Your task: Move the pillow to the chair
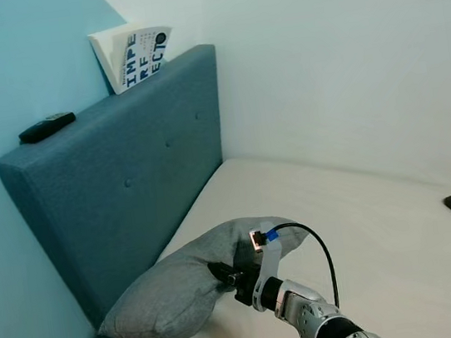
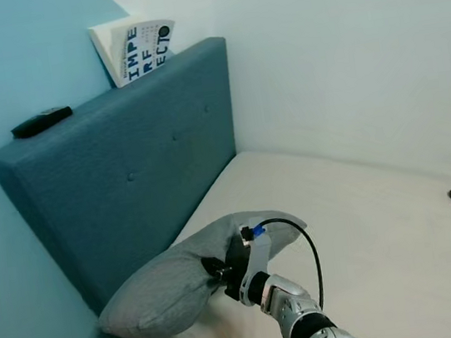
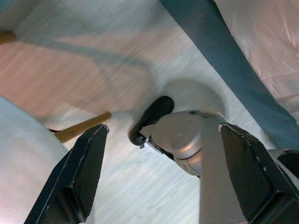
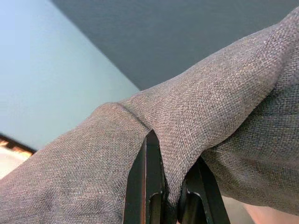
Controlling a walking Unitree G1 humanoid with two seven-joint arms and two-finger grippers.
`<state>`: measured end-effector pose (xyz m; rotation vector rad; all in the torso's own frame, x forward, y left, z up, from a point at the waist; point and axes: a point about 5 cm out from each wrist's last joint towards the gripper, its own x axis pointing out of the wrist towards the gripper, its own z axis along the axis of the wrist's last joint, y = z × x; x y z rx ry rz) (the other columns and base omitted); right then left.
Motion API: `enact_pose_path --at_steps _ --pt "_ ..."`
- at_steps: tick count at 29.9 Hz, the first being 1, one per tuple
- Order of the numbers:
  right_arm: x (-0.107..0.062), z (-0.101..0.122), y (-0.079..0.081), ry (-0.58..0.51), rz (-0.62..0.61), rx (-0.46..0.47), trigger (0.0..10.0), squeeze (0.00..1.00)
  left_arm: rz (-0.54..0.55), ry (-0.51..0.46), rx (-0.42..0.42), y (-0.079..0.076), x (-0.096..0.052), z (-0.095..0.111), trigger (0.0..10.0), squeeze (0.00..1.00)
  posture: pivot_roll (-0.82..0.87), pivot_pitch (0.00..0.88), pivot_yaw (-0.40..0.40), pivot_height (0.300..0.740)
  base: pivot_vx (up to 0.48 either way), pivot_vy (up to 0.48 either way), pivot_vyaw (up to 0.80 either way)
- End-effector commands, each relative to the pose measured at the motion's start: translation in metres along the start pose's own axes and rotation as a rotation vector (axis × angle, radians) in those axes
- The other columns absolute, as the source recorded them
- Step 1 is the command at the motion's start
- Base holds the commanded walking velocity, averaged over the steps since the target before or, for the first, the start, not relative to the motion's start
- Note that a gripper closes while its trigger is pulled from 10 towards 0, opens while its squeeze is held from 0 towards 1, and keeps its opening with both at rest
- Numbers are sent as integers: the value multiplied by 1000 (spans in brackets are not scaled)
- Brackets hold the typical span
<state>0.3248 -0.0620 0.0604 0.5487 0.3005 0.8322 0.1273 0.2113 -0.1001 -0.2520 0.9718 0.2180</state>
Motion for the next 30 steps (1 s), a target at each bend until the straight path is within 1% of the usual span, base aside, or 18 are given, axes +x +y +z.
enact_pose_path --at_steps 1,2,6,11,14,19,30 --pt "7 14 8 -48 71 -30 10000 0 -6 31 -7 -1 -2 -9 10000 0 132 32 -103 732 0 0 688" --pt "8 14 10 -48 94 -31 10000 0 -8 33 -6 -1 -2 -10 10000 0 131 33 -102 732 0 0 688" --pt "8 13 10 -45 108 -31 10000 0 -12 38 -6 -1 -2 -11 10000 0 130 34 -102 732 0 -220 688" --pt "7 10 10 -38 104 -30 10000 0 -23 49 0 0 -3 -13 10000 0 132 37 -99 732 0 -472 688" --pt "7 9 10 -35 104 -29 10000 0 -9 52 -7 1 -3 -14 10000 0 133 37 -100 732 0 -424 688" --pt "6 8 10 -30 113 -25 10000 0 -2 48 -23 2 -3 -13 10000 0 136 38 -97 732 0 0 685" --pt "6 7 12 -20 143 -24 10000 0 13 56 -17 4 -4 -14 10000 0 135 42 -98 732 0 0 688"
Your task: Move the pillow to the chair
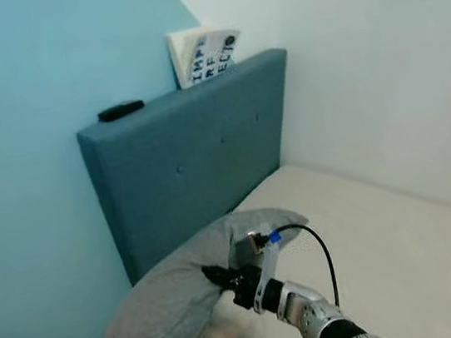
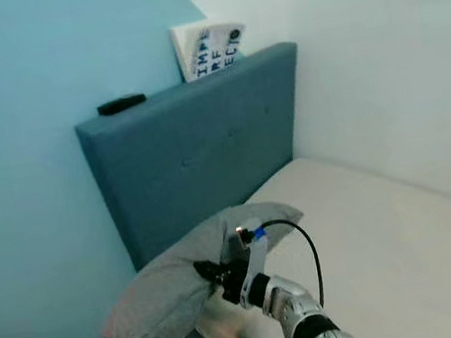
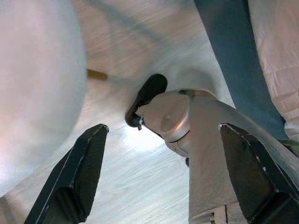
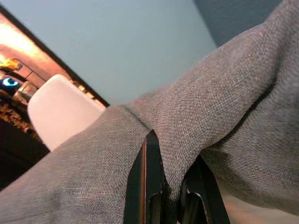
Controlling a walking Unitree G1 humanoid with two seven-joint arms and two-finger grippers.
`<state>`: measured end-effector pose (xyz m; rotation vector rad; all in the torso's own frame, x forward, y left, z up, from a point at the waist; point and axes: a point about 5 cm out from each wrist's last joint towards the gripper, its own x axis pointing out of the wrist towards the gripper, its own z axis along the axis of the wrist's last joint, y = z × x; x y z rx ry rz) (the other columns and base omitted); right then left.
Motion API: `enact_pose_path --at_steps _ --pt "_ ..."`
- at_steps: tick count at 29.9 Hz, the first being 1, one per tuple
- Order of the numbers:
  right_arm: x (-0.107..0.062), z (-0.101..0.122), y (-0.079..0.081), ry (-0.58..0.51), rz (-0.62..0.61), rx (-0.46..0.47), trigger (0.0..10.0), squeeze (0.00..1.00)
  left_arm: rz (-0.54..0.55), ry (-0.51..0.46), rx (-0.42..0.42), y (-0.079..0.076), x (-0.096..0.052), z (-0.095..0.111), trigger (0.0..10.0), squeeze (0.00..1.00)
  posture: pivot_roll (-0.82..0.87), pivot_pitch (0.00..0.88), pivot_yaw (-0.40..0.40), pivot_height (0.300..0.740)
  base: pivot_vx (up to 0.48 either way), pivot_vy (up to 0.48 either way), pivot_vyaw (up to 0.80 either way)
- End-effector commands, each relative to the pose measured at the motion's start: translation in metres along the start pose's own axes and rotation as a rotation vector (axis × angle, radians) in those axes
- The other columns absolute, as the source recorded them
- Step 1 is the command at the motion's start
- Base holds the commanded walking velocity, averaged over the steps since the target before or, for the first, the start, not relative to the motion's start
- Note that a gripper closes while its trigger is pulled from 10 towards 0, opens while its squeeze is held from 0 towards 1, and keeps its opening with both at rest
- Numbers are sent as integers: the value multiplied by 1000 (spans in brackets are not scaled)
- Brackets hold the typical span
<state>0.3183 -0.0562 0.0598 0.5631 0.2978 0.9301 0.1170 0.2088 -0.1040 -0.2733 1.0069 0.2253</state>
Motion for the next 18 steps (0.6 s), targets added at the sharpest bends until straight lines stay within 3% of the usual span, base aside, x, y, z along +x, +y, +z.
enact_pose_path --at_steps 1,7,18 --pt "5 12 4 -34 44 -36 10000 0 11 19 2 3 -1 -3 10000 0 134 42 -99 732 0 0 688" --pt "5 8 5 -7 47 -47 10000 0 13 26 3 3 -1 -5 10000 0 132 43 -101 732 0 0 691" --pt "-4 -19 2 92 7 -38 10000 0 10 27 0 0 -1 -6 10000 0 135 34 -110 732 0 0 694"
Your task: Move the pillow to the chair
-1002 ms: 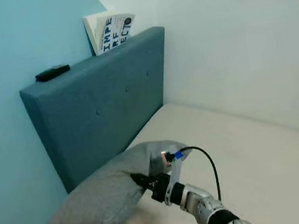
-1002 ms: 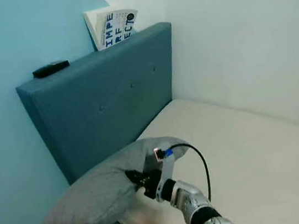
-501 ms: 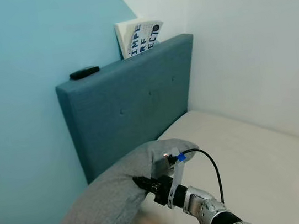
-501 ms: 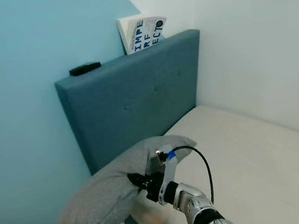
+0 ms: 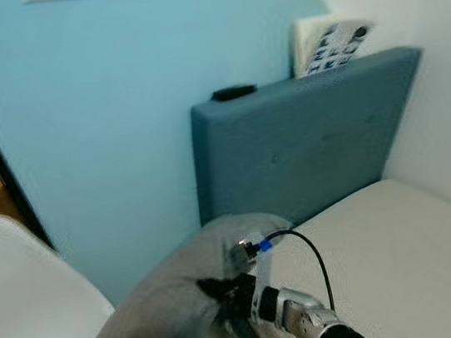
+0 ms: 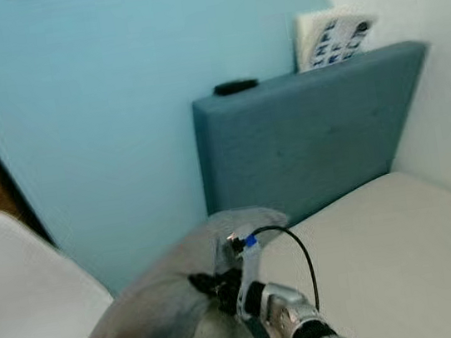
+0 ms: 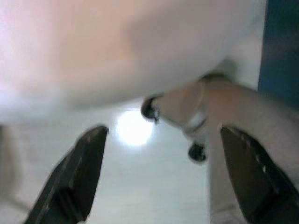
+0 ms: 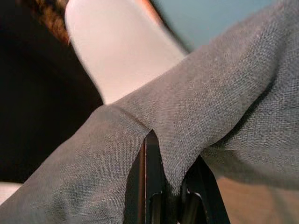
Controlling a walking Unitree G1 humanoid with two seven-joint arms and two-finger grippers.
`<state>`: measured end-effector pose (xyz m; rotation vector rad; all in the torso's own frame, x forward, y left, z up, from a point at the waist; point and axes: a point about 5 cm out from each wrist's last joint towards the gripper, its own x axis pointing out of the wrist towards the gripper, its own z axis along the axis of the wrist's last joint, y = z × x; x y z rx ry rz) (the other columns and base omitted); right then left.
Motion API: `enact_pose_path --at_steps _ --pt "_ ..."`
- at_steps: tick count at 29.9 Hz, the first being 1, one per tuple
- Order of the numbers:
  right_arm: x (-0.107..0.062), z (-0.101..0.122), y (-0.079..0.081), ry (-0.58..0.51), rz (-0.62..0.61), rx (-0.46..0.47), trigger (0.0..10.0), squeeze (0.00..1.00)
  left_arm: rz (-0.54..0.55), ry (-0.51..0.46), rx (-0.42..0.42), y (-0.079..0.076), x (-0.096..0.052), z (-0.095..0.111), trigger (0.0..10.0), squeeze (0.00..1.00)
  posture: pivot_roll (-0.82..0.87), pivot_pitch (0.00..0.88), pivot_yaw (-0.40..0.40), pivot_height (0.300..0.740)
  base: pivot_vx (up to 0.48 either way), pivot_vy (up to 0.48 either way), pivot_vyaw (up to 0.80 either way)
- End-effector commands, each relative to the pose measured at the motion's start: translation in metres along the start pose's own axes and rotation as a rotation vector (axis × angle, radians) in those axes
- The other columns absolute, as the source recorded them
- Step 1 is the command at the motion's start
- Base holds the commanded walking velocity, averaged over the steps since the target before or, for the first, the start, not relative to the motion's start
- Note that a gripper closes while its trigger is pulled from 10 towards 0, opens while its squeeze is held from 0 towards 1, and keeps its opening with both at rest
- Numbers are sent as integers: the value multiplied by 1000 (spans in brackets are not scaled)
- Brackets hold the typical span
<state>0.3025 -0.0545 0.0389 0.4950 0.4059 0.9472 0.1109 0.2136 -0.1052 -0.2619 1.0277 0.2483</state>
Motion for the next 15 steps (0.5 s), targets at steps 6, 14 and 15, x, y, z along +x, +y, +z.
enact_pose_path --at_steps 6,14,15 --pt "5 11 5 -37 52 -35 10000 0 -21 9 4 -7 1 -1 10000 0 130 33 -106 732 0 0 694" --pt "7 17 7 -49 70 -47 10000 0 -25 6 3 -10 2 1 10000 0 128 38 -111 732 0 0 694" --pt "7 17 7 -49 70 -47 10000 0 -25 6 3 -10 2 1 10000 0 128 38 -111 732 0 0 694"
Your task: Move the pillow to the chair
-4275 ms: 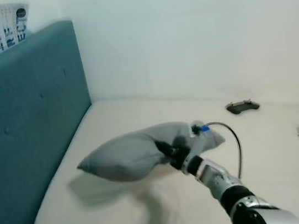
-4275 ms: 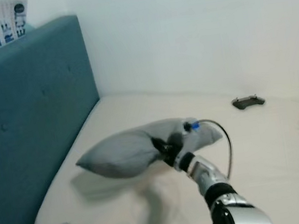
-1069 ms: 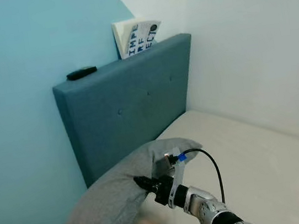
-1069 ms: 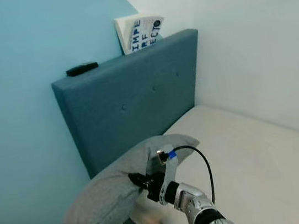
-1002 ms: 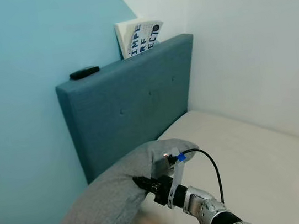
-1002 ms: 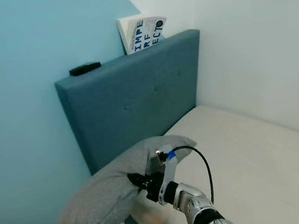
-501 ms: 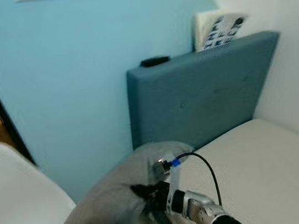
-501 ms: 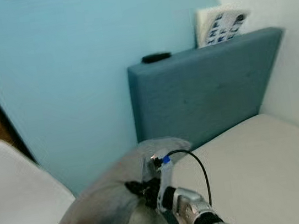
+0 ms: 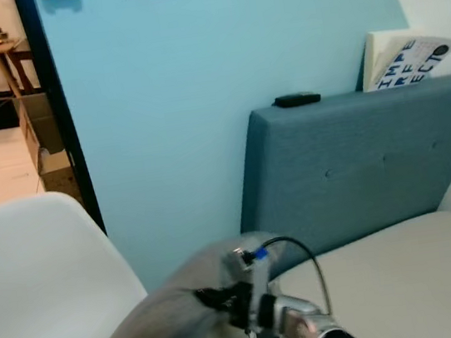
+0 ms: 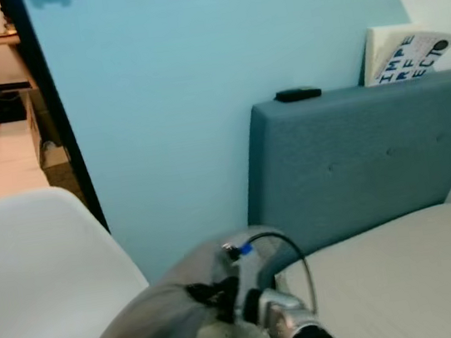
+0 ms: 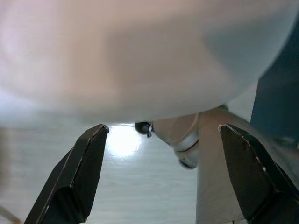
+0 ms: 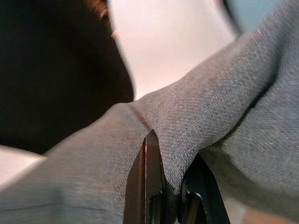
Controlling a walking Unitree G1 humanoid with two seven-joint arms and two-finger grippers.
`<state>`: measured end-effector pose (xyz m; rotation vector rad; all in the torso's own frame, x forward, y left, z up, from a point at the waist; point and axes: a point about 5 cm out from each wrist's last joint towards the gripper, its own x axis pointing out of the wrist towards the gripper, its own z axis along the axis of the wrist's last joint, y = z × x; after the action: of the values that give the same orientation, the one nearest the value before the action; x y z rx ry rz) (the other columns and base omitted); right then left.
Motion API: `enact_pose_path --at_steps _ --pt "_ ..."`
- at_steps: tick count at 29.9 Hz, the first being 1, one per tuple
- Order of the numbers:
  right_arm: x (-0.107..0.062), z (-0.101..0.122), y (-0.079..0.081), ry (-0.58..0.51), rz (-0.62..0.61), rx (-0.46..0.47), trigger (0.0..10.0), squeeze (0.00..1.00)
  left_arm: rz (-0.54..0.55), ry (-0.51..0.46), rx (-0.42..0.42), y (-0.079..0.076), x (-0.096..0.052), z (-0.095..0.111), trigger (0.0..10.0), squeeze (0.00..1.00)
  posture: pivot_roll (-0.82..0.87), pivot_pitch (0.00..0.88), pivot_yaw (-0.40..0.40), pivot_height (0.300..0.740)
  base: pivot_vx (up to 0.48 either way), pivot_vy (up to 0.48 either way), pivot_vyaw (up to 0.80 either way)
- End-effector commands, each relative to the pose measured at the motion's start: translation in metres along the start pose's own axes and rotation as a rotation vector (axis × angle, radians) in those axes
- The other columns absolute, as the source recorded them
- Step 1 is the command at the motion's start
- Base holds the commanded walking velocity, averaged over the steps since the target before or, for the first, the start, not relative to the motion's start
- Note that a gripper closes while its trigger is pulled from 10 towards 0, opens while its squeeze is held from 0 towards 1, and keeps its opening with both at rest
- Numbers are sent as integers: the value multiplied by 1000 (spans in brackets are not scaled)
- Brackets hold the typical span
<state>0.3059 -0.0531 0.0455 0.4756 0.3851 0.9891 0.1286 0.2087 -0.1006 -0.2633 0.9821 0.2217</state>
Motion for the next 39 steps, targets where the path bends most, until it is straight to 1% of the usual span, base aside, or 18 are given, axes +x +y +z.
enact_pose_path --at_steps 1,13,16,18,20,21,24,30,39 --pt "5 10 4 -52 32 -18 10000 0 5 49 -6 0 -3 -14 10000 0 128 38 -111 732 0 0 694" --pt "5 8 4 -41 26 -24 10000 0 -2 59 5 -2 -3 -16 10000 0 125 37 -114 732 0 0 694" --pt "6 10 6 -46 62 -18 10000 0 -6 60 13 -3 -3 -16 10000 0 124 34 -114 732 0 0 694" --pt "6 10 6 -46 62 -18 10000 0 -6 60 13 -3 -3 -16 10000 0 124 34 -114 732 0 0 694" --pt "7 11 10 -50 115 -16 10000 0 -7 61 15 -3 -3 -16 10000 0 123 33 -114 732 0 0 691" --pt "7 11 10 -50 115 -16 10000 0 -7 61 15 -3 -3 -16 10000 0 123 33 -114 732 0 0 688" --pt "9 15 14 -60 175 -19 10000 0 -9 62 17 -4 -3 -16 10000 0 122 32 -115 732 0 0 698" --pt "10 17 16 -62 186 -21 10000 0 -10 64 18 -4 -3 -17 10000 0 128 35 -120 732 0 0 692" --pt "11 14 17 -48 198 -21 10000 0 -4 64 7 -3 -3 -19 10000 0 139 40 -125 732 0 0 691"
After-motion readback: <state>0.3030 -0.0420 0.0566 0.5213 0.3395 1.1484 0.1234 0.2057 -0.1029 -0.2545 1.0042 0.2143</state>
